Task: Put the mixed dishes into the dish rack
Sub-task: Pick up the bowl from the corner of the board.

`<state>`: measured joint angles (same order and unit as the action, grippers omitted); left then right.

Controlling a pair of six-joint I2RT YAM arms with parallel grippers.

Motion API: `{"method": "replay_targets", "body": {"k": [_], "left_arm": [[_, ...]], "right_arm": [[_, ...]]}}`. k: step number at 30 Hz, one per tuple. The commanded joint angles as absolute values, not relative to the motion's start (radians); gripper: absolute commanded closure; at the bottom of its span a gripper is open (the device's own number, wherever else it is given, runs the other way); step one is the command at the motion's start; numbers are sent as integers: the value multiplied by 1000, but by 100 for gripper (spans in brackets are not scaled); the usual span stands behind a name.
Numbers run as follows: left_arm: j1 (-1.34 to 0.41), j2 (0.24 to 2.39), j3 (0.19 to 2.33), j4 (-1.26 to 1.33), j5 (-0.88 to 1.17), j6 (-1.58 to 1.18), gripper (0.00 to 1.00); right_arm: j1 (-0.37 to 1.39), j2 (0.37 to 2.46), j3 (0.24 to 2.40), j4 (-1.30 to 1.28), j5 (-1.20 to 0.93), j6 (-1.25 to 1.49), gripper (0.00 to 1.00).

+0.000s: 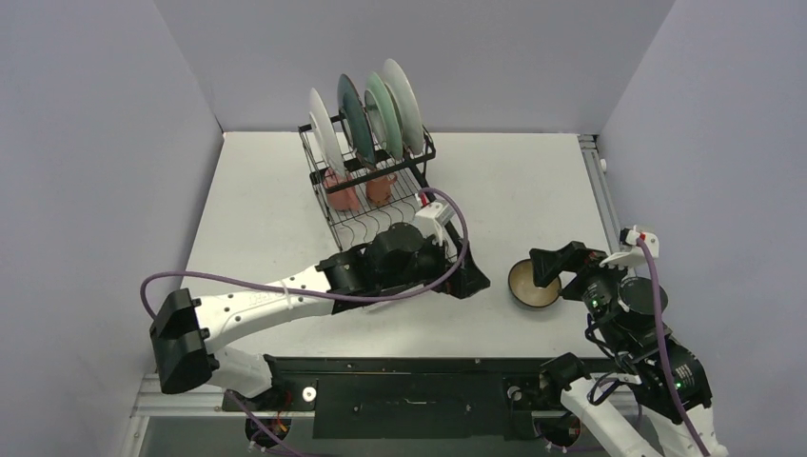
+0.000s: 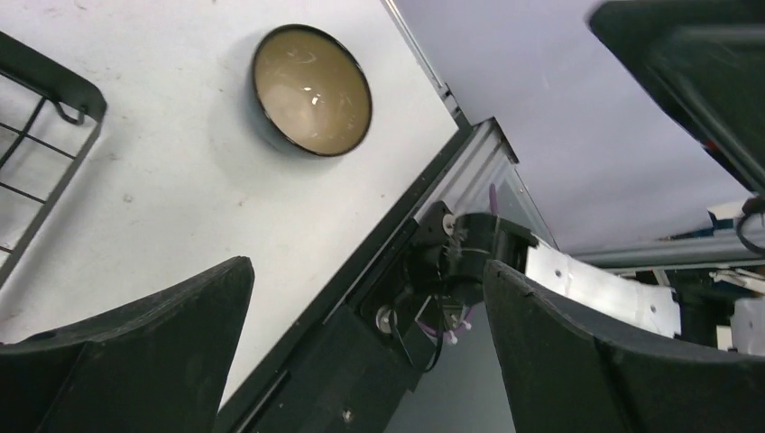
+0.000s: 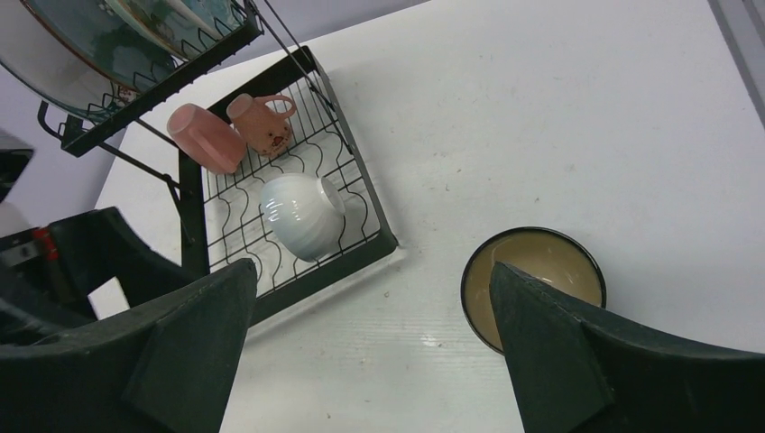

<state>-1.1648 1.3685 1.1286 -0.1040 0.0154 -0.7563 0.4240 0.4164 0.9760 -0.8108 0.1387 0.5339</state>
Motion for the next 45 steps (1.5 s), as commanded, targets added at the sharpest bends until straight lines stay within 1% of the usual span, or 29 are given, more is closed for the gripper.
{"method": "replay_targets", "body": {"k": [1, 5, 10, 20, 29, 33, 38, 45], "left_arm": [[-1134, 1435, 1161, -8, 124, -756, 4], [-1158, 1534, 1249, -83, 115, -724, 4], [-1209, 1690, 1430, -210, 48, -657, 4], [-1215, 1912, 1662, -432, -59, -636, 4], [-1190, 2050, 1800, -482, -73, -665, 0], [-1181, 2134, 1894, -541, -92, -676, 8], [-1173, 2216, 2014, -631, -105, -695, 15], [-1154, 2288, 2072, -641, -80, -725, 27]], "right_arm": [[419, 377, 1013, -819, 172, 541, 4], [419, 357, 1014, -836, 190, 539, 2], [420, 344, 1015, -848, 202, 540, 1], [420, 316, 1023, -862, 226, 533, 1], [422, 296, 1027, -870, 210, 545, 1], [423, 290, 1031, -875, 215, 545, 1], [423, 283, 1027, -877, 216, 553, 1], [425, 276, 1020, -877, 227, 555, 1]]}}
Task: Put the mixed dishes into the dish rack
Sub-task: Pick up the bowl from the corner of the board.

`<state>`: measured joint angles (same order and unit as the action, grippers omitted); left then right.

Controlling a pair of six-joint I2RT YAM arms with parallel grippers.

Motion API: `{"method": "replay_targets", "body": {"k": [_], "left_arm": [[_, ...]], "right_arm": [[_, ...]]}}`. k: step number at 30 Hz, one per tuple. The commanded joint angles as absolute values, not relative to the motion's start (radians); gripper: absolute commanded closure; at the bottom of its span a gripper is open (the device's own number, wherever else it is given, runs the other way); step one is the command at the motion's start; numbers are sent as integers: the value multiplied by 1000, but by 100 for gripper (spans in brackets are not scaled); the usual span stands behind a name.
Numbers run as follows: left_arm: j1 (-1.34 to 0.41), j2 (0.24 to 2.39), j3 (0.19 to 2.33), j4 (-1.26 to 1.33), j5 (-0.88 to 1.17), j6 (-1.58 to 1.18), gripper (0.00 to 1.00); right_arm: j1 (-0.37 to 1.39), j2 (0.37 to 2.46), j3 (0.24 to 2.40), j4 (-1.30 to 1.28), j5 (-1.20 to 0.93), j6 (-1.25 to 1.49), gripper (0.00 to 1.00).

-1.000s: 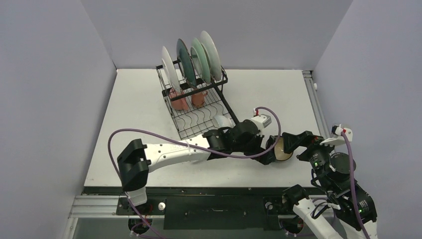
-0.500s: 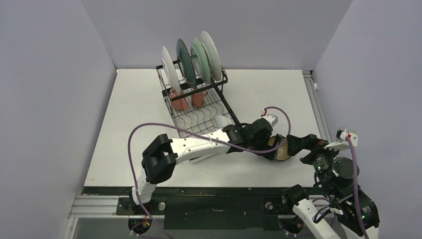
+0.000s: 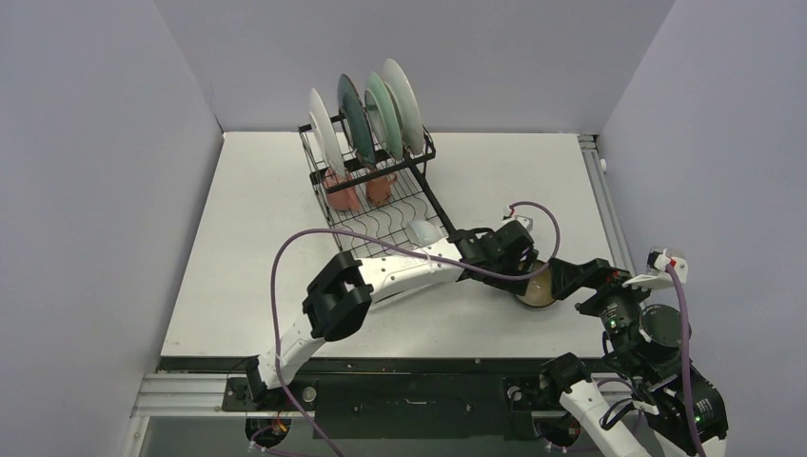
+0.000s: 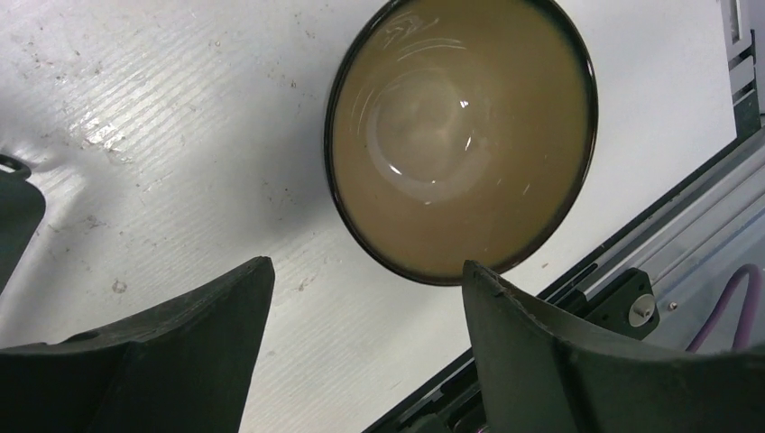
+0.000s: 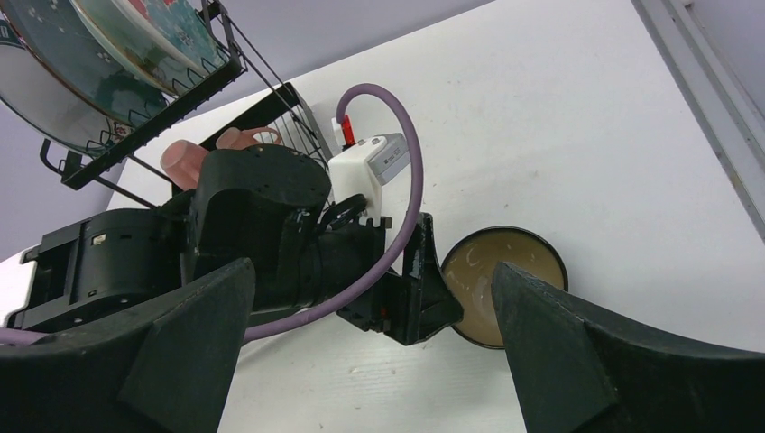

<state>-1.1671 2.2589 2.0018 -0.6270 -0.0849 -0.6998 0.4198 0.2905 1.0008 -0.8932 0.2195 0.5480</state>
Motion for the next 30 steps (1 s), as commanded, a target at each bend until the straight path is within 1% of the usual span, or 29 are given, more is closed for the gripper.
{"method": "replay_targets", "body": {"k": [1, 3, 10, 13, 17, 18, 19, 20, 23, 25, 26, 27, 30], "left_arm": [[-1151, 2302, 2085, -641, -73, -729, 30], [-1145, 2323, 2105, -643, -62, -736, 34], [-1133, 2384, 2172, -658, -39, -746, 42], [-1128, 2407, 2188, -661, -30, -748, 49], [-1123, 2421, 2188, -656, -14, -751, 61], [-1123, 2422, 2185, -655, -12, -751, 67], [-1122, 2422, 2182, -650, -8, -752, 69], [-1121, 2419, 2173, -647, -7, -752, 74], [-1117, 2410, 2142, -629, 0, -752, 81], [-1112, 2401, 2121, -617, 0, -750, 89], [-1111, 2394, 2113, -610, 0, -748, 97], [-1108, 2390, 2100, -607, 0, -748, 99], [-1103, 2371, 2076, -581, 12, -741, 100]], "right_arm": [[425, 276, 1019, -877, 226, 555, 1], [425, 275, 1016, -877, 223, 557, 1], [426, 269, 1013, -880, 229, 557, 2], [426, 271, 1010, -880, 228, 558, 2], [426, 273, 1004, -877, 227, 562, 2], [426, 275, 1003, -876, 226, 563, 2], [426, 276, 1003, -875, 225, 563, 2], [426, 278, 1003, -874, 225, 565, 2], [426, 282, 1001, -872, 223, 568, 2], [426, 282, 1000, -870, 222, 570, 2], [426, 282, 998, -870, 220, 572, 2], [426, 283, 997, -867, 220, 572, 2], [426, 288, 1000, -867, 218, 572, 2]]}}
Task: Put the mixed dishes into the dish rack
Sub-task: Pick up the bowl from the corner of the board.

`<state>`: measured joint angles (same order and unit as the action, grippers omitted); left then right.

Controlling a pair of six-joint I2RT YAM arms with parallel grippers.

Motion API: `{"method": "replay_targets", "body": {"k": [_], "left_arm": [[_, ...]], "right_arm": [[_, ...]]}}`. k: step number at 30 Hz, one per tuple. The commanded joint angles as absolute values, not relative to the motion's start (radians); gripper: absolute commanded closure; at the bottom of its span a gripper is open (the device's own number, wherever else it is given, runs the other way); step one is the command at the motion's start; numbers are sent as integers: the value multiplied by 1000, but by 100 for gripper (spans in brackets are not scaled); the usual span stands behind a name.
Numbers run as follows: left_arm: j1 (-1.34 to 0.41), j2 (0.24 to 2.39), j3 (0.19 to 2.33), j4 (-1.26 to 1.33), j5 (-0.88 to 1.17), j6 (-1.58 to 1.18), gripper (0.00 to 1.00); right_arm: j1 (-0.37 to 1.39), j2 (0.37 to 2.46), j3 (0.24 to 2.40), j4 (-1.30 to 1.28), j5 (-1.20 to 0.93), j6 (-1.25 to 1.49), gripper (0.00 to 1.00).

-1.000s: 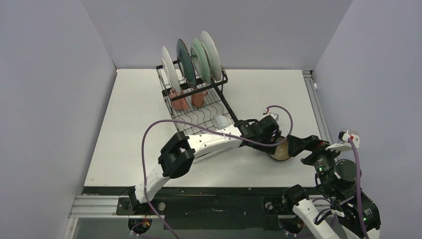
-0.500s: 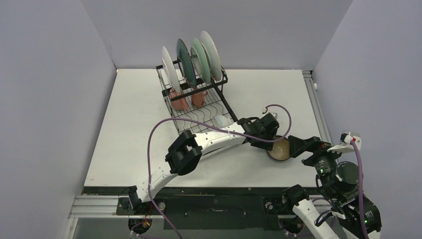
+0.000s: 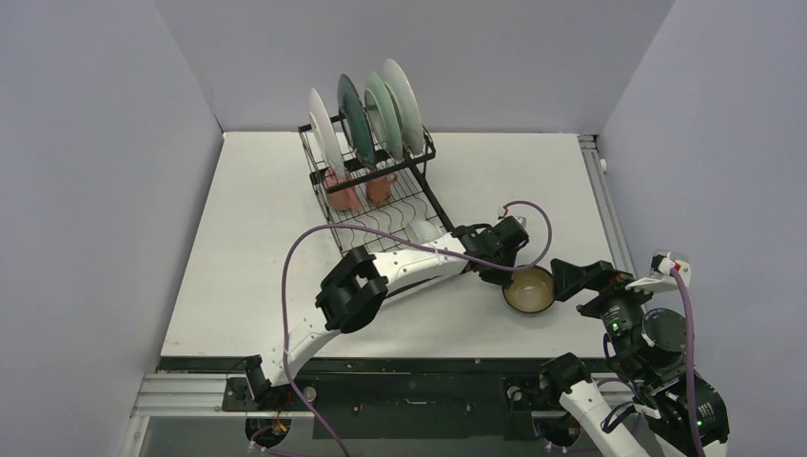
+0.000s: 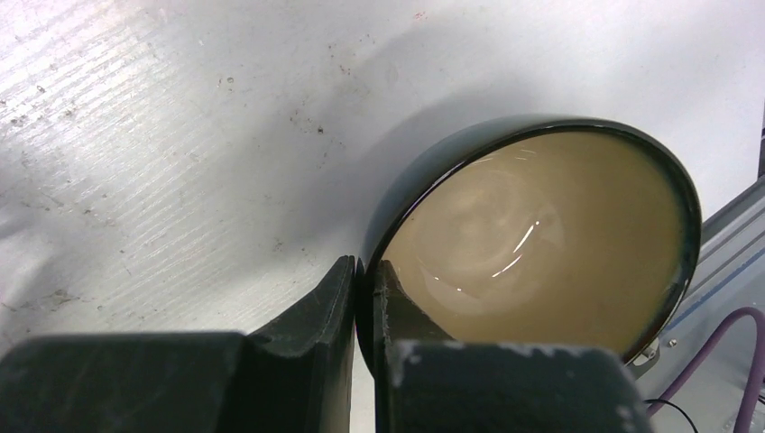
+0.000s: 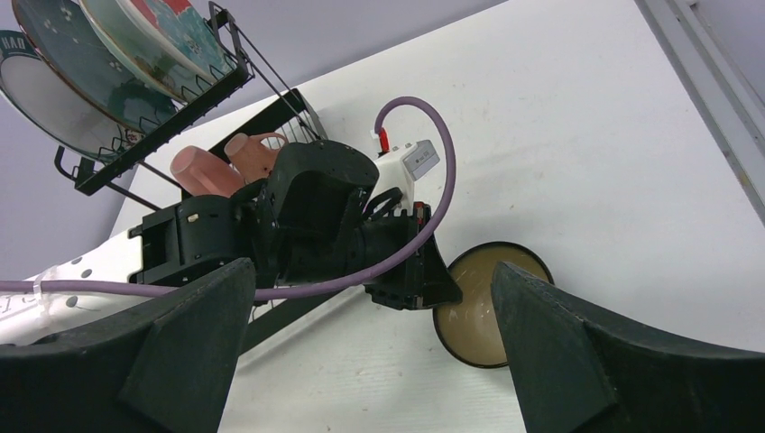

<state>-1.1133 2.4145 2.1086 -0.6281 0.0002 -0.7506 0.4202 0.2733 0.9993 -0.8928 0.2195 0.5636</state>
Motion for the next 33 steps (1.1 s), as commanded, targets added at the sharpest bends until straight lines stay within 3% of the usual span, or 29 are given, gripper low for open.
{"method": "replay_targets", "body": {"k": [1, 33], "left_arm": [[-1101, 2366, 2065, -577, 23, -739, 100], [-1070, 1851, 1647, -320, 101, -682, 100]], "right_arm": [[426, 290, 1004, -869, 218, 572, 2], [428, 402, 1138, -893, 306, 534, 0]]}}
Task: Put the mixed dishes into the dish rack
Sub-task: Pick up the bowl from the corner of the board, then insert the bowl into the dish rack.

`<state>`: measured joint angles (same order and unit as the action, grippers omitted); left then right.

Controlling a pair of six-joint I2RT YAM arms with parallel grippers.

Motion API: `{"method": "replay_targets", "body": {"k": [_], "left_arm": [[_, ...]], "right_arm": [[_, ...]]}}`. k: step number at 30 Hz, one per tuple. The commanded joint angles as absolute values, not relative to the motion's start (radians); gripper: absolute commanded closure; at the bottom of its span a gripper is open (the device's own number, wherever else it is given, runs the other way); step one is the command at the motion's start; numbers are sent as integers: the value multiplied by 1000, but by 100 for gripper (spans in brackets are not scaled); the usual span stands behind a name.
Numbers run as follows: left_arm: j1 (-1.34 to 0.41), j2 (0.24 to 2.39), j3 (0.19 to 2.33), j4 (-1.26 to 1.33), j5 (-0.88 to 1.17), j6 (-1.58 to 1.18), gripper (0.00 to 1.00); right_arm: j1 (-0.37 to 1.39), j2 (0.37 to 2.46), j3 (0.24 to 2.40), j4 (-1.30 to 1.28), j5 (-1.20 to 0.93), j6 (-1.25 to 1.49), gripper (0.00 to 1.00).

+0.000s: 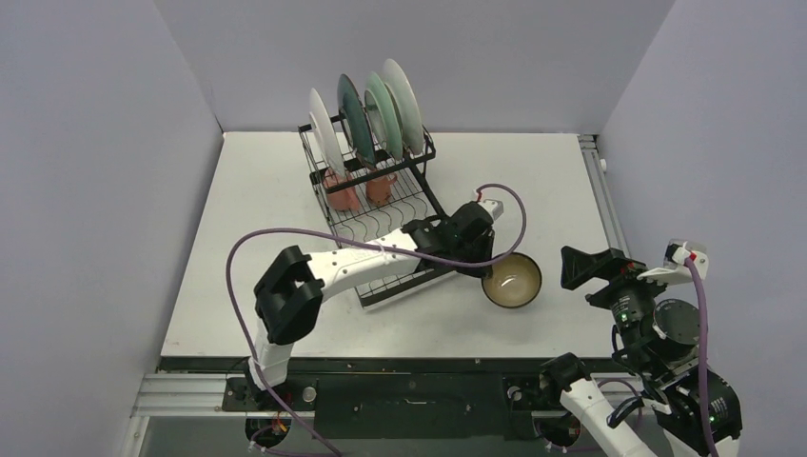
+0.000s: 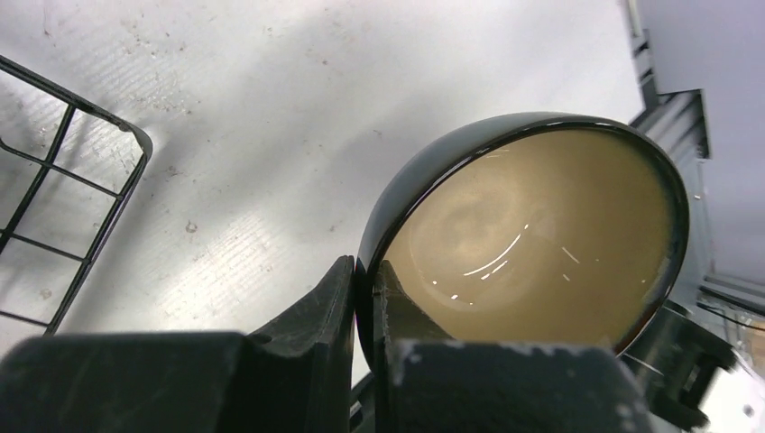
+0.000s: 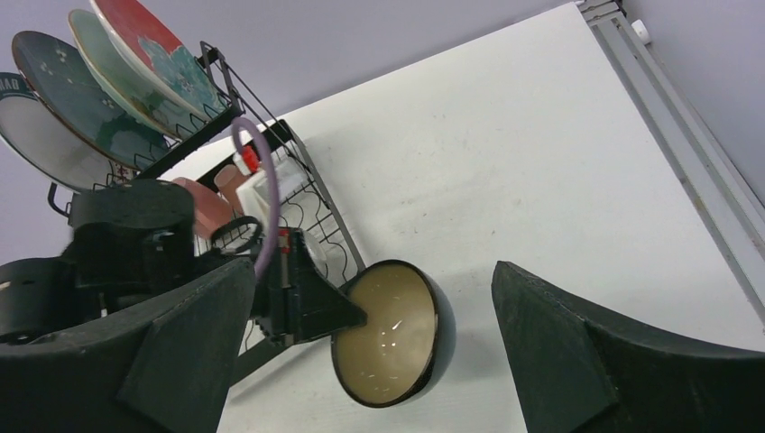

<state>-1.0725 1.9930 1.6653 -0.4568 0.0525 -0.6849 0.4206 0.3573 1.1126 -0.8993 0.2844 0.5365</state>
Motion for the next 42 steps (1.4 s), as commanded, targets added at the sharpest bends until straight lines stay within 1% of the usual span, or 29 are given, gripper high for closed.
{"method": "replay_targets", "body": {"k": [1, 8, 14, 17, 22, 25, 30, 37, 42], "left_arm": [[-1070, 1840, 1638, -315, 104, -681, 100], [-1070, 1699, 1548, -305, 56, -655, 100], [-1062, 1576, 1473, -320, 14, -617, 100], [-1050, 1499, 1414, -308, 9, -614, 100], [-1020, 1413, 1353, -309, -15, -615, 100], [-991, 1350, 1310, -306, -14, -623, 100], [-929, 1258, 1252, -307, 0, -637, 100], [-854, 1170, 1195, -319, 49, -645, 100], [-792, 1119, 1163, -325, 91, -657, 100]], "right_arm": [[428, 406, 1139, -893, 302, 536, 0], [428, 433, 1136, -871, 267, 551, 0], [428, 466, 1123, -839, 193, 566, 0], [428, 487, 1096, -810, 116, 590, 0], [431, 521, 1022, -721, -41, 668, 4], [441, 540, 978, -682, -86, 703, 5], [502, 564, 939, -592, -143, 760, 5], [672, 609, 901, -461, -113, 830, 5], [713, 641, 887, -394, -122, 857, 5]]}}
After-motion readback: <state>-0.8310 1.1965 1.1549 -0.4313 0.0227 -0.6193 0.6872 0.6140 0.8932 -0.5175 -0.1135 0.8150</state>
